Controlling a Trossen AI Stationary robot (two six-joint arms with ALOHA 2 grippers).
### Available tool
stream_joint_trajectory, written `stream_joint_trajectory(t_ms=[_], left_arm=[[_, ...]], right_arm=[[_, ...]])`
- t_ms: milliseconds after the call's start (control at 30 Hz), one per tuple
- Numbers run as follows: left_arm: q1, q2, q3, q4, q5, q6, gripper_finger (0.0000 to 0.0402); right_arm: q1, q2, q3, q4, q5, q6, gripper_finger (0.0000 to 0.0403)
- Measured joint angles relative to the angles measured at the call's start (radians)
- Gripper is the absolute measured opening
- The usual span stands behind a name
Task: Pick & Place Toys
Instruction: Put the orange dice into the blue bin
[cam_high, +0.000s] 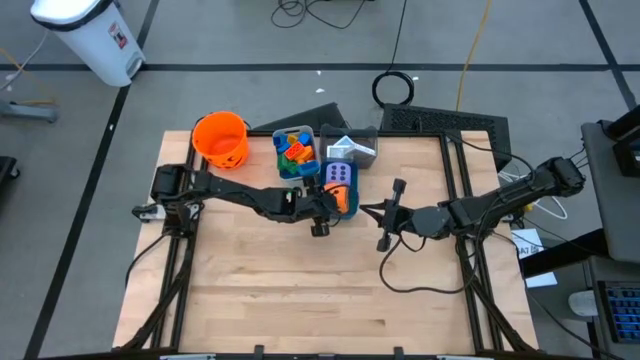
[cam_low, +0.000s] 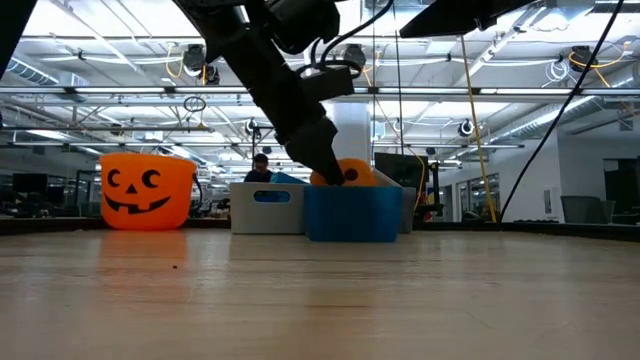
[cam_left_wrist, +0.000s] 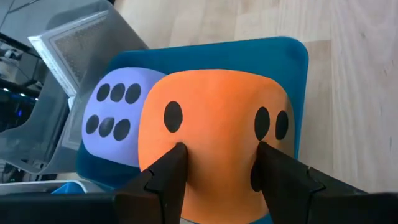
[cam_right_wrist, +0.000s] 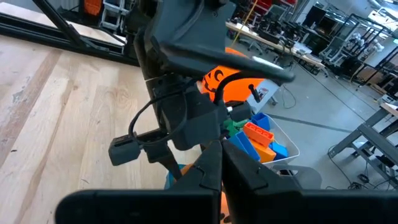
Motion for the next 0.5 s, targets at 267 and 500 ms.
stream_joint_trajectory(t_ms=[267, 500], left_arm=[[0.0, -0.006, 0.0, 0.012, -0.002, -0.017, 0.0259], [0.003, -0.006, 0.0, 0.006, -0.003, -0.038, 0.0352]], right_arm=[[0.0, 0.0, 0.0, -0.001, 0.0, -0.01, 0.0], [-0.001, 0.0, 0.0, -0.001, 0.0, -0.011, 0.0]])
